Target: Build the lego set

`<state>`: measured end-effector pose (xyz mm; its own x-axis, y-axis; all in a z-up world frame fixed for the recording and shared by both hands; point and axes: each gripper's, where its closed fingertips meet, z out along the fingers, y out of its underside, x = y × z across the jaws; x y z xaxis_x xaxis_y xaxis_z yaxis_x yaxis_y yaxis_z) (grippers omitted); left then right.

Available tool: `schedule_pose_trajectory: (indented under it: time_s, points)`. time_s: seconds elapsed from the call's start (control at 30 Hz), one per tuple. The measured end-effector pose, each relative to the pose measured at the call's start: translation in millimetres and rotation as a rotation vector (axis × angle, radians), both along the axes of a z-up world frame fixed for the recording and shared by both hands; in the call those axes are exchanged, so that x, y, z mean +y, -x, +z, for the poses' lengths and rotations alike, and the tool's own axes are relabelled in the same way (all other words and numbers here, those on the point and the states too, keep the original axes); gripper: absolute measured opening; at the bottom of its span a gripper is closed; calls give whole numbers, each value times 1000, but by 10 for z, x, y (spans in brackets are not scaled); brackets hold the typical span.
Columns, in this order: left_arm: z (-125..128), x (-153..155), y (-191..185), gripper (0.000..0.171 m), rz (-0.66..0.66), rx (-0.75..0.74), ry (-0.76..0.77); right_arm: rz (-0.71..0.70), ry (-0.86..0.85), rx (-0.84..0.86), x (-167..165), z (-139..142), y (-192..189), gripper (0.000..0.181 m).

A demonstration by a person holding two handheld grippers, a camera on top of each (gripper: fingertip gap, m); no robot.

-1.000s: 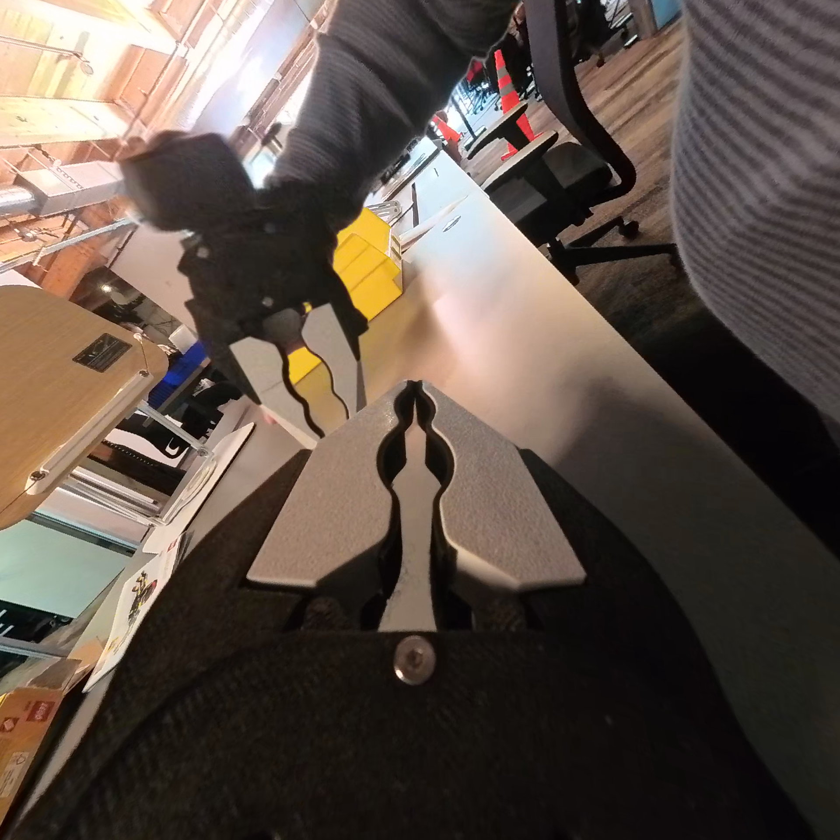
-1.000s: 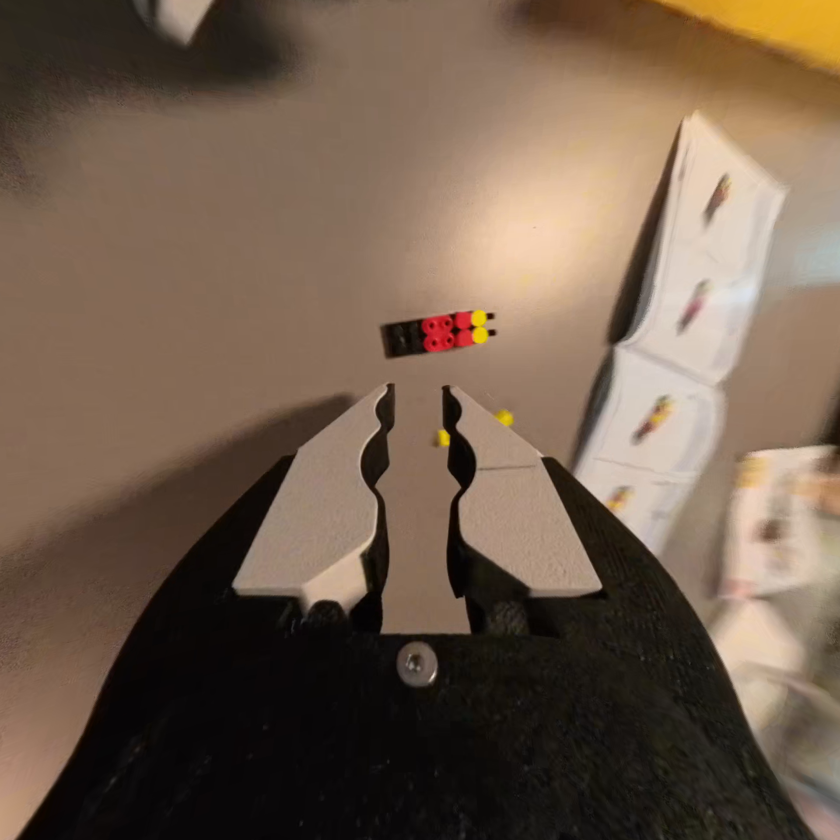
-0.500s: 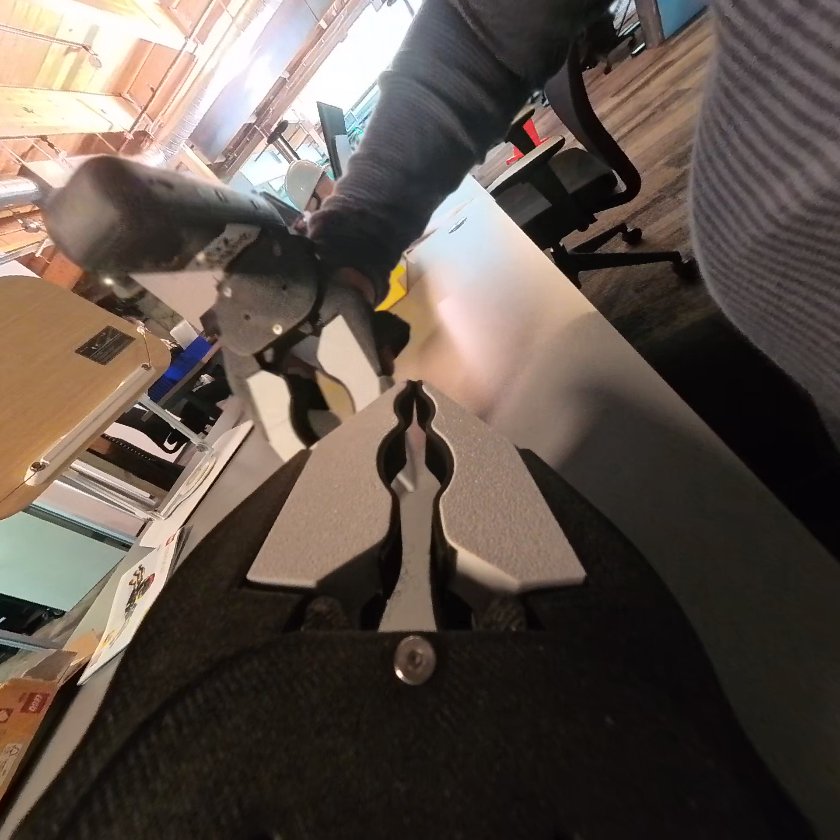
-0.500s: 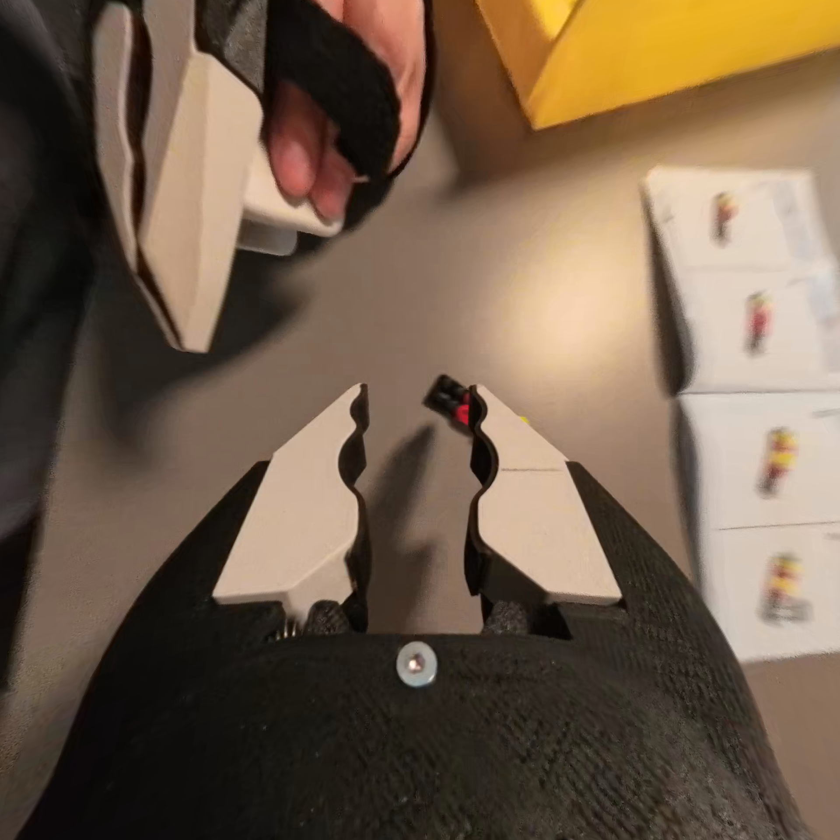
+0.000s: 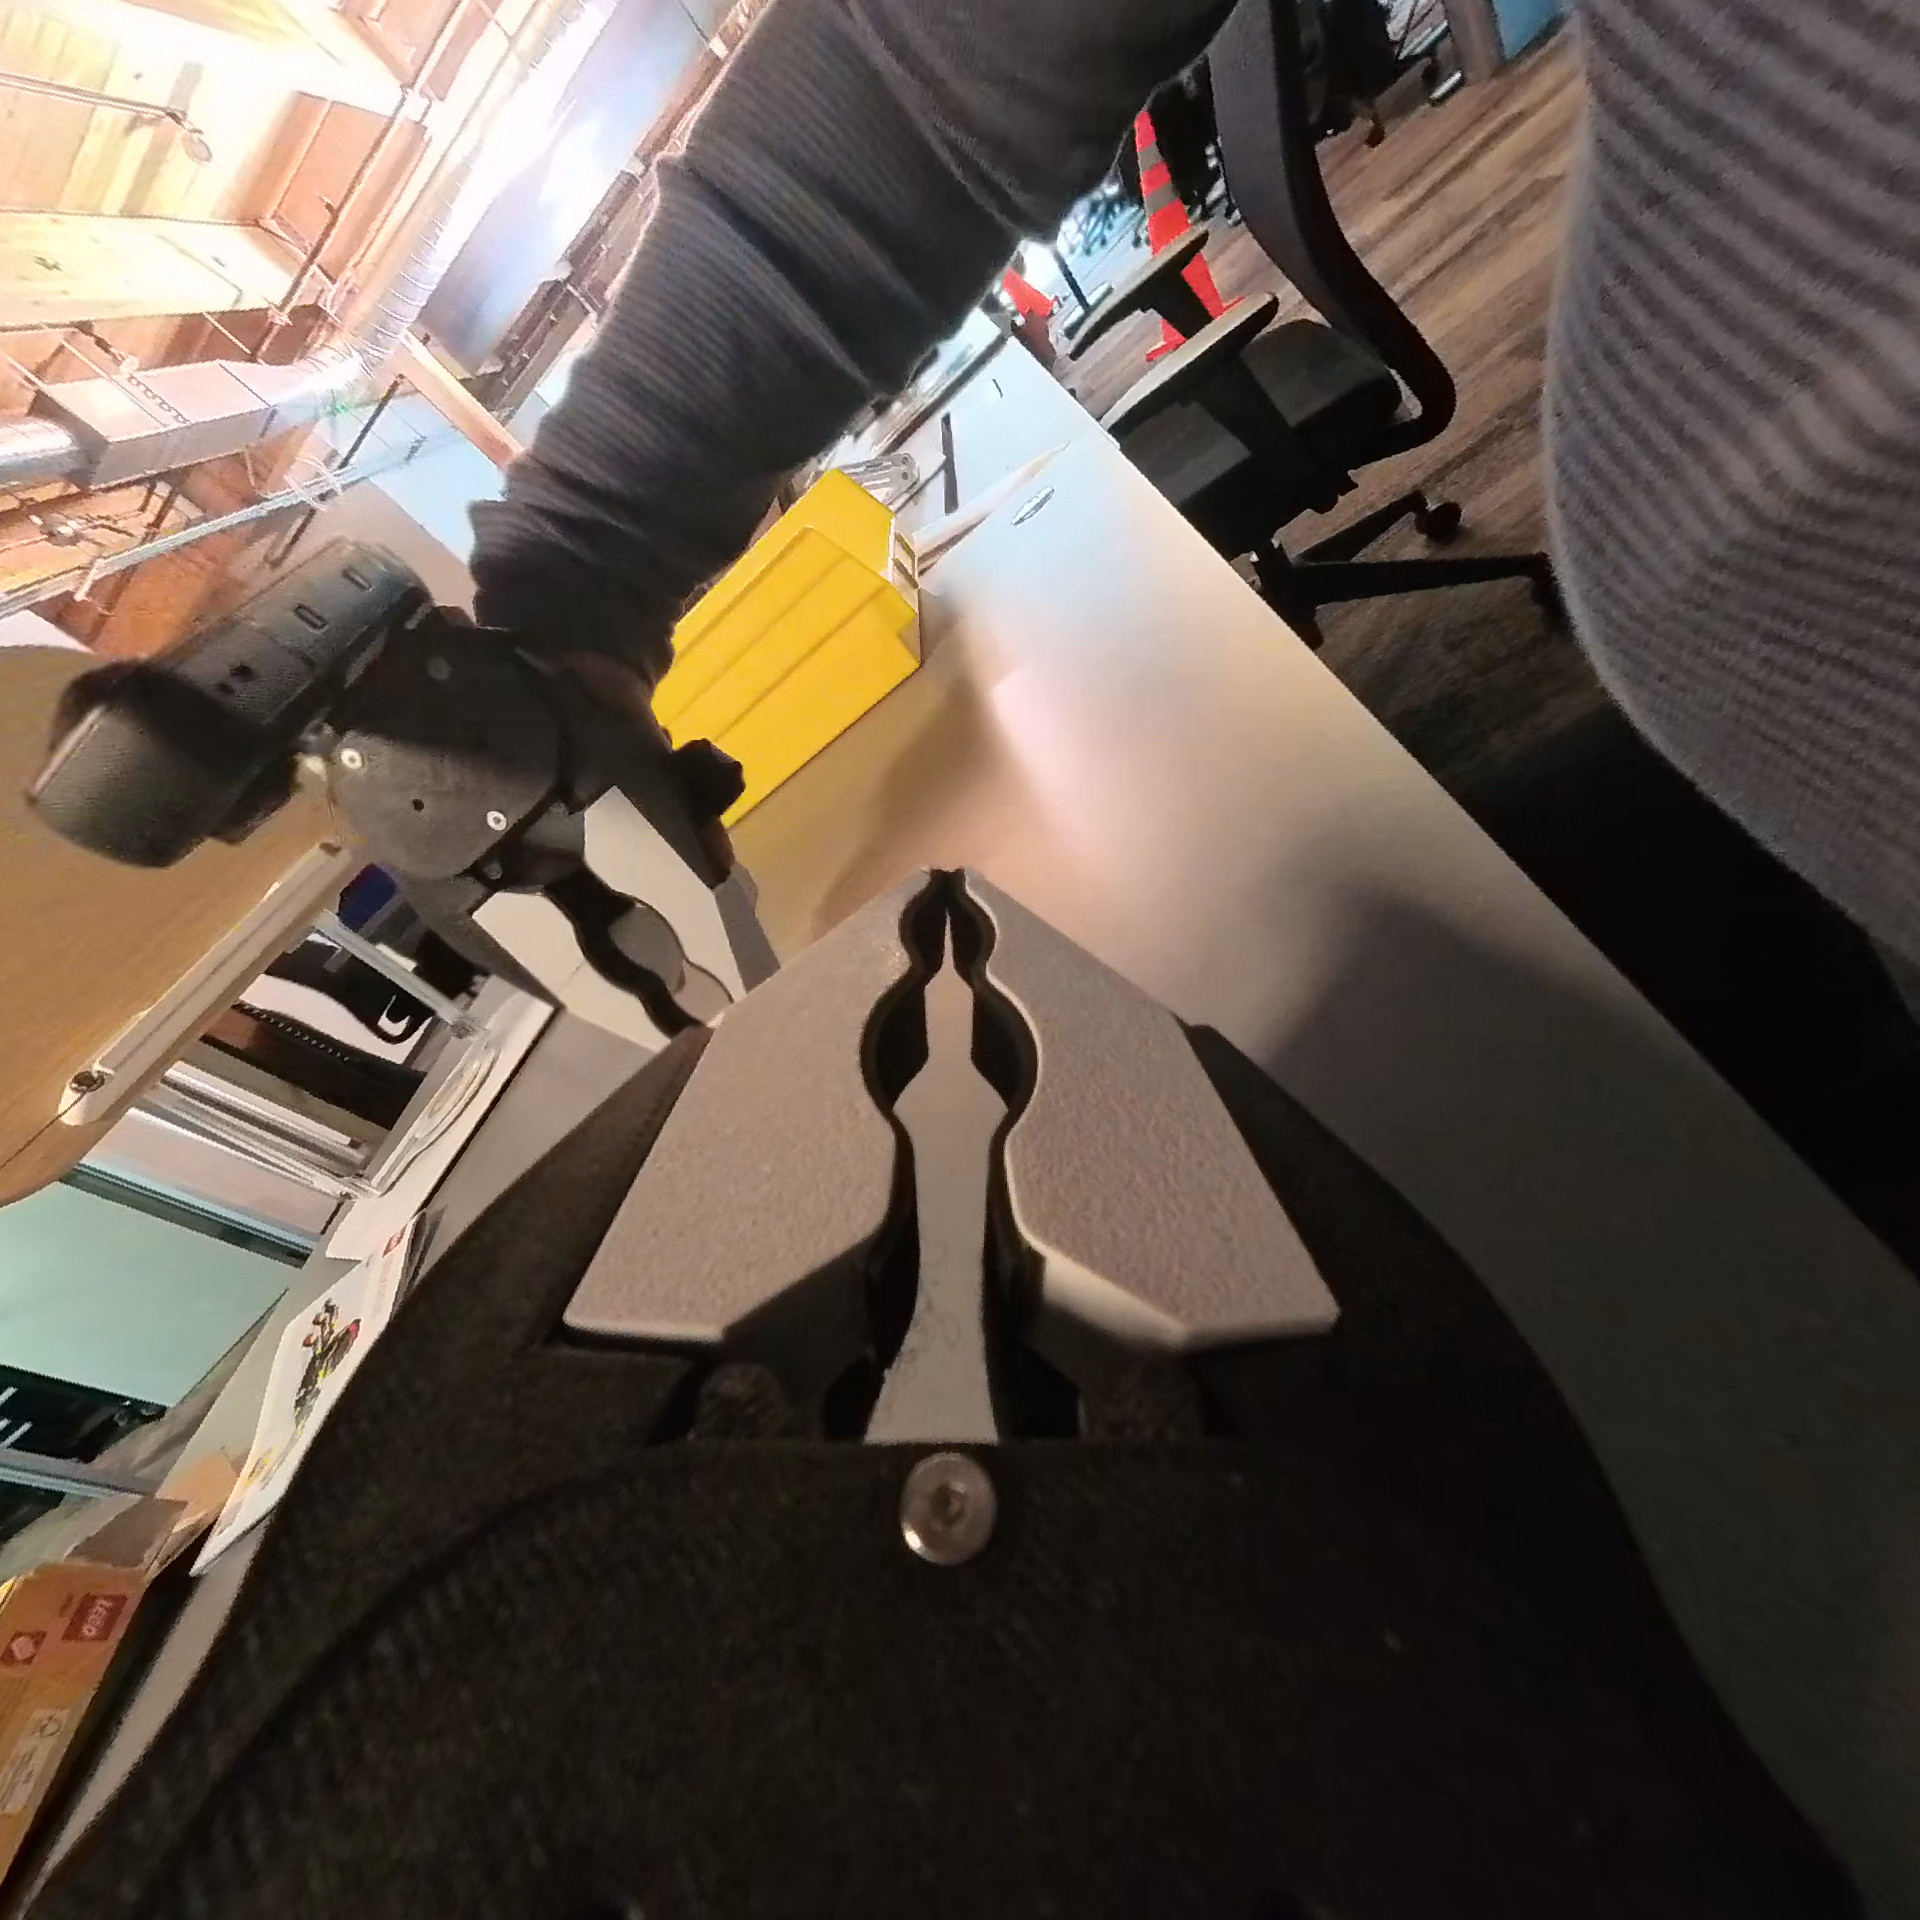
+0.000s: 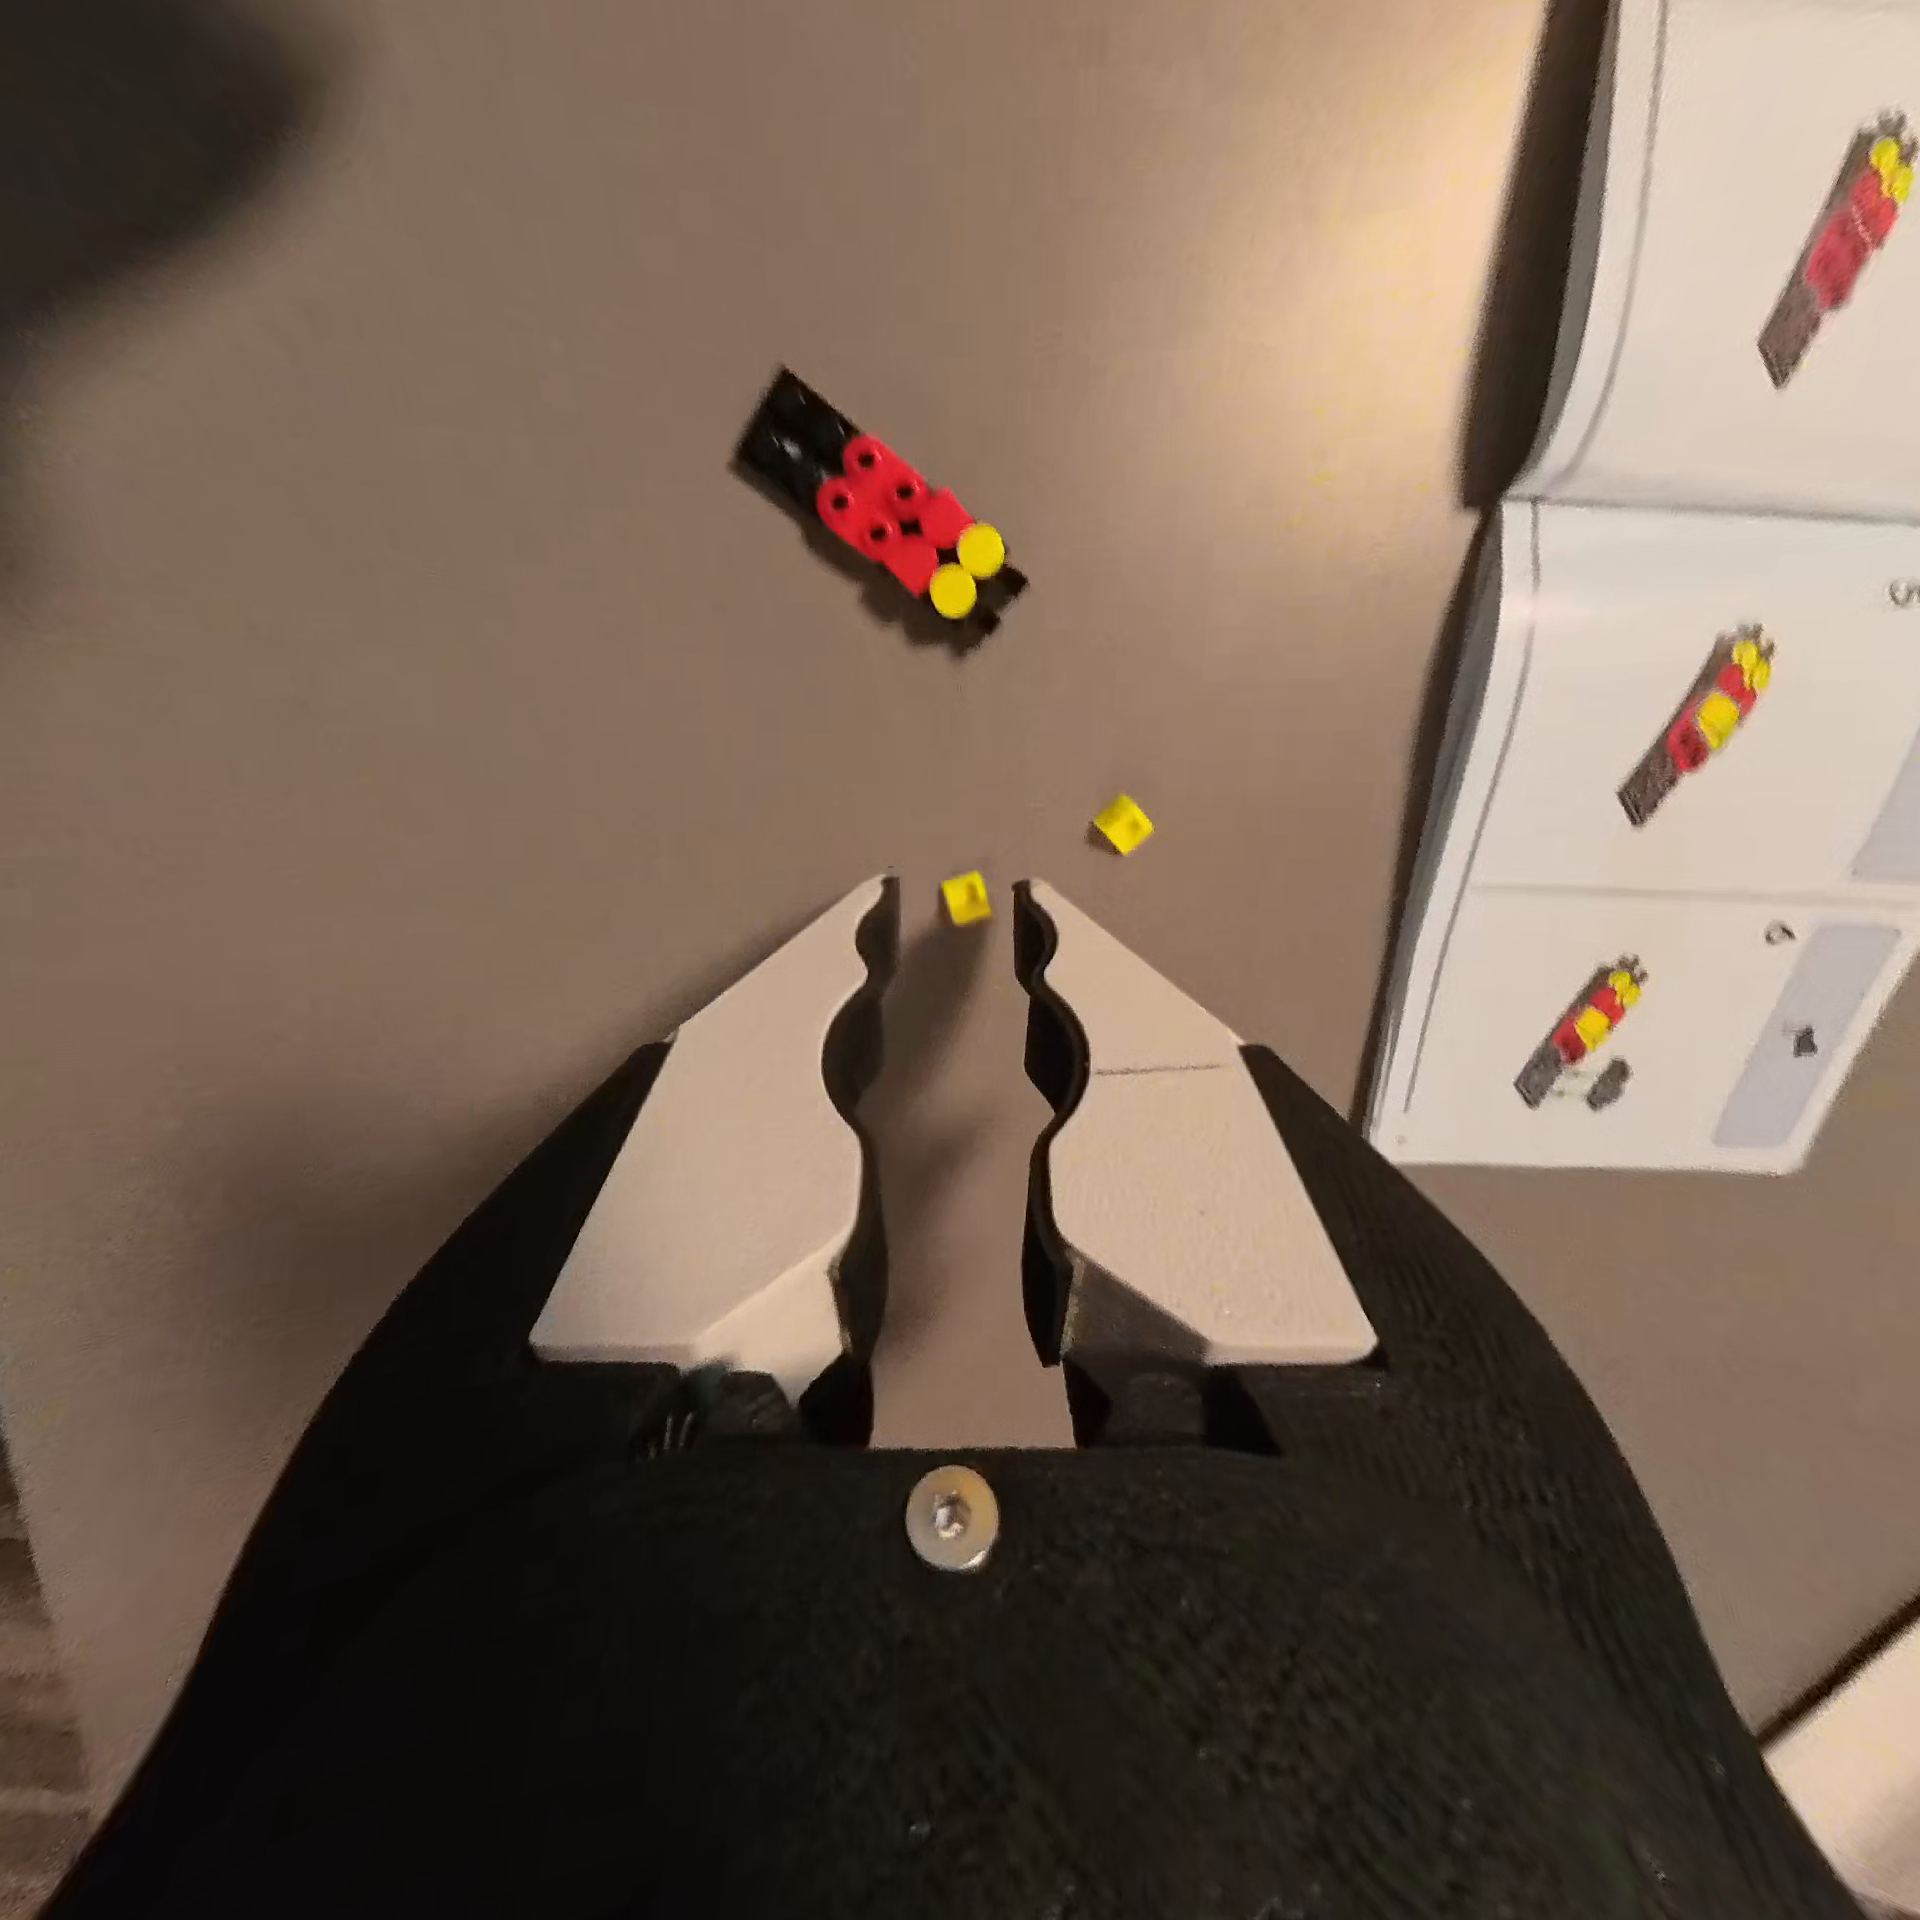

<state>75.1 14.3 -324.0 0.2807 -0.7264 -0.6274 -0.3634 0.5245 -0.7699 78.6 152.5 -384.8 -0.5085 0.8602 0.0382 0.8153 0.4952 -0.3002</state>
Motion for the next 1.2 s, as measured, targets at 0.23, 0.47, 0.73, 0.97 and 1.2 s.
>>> schedule_pose_trajectory:
  time_s: [0.23, 0.47, 0.73, 0.97, 1.2]
  points:
    - [2, 1, 1, 0, -1, -1, 3, -10, -6, 13, 48, -89, -47, 14]
    - [0, 1, -2, 0, -2, 1, 4, -1, -1, 34, 16, -89, -37, 6]
    - [0, 0, -5, 0, -2, 2, 5, 302, -611, 123, 247, 62, 123, 5]
    - [3, -1, -7, 0, -2, 0, 4, 939, -1310, -156, 288, 30, 54, 5]
    - [-2, -2, -11, 0, -2, 4, 0, 1076, -1325, -206, 98, -62, 7, 5]
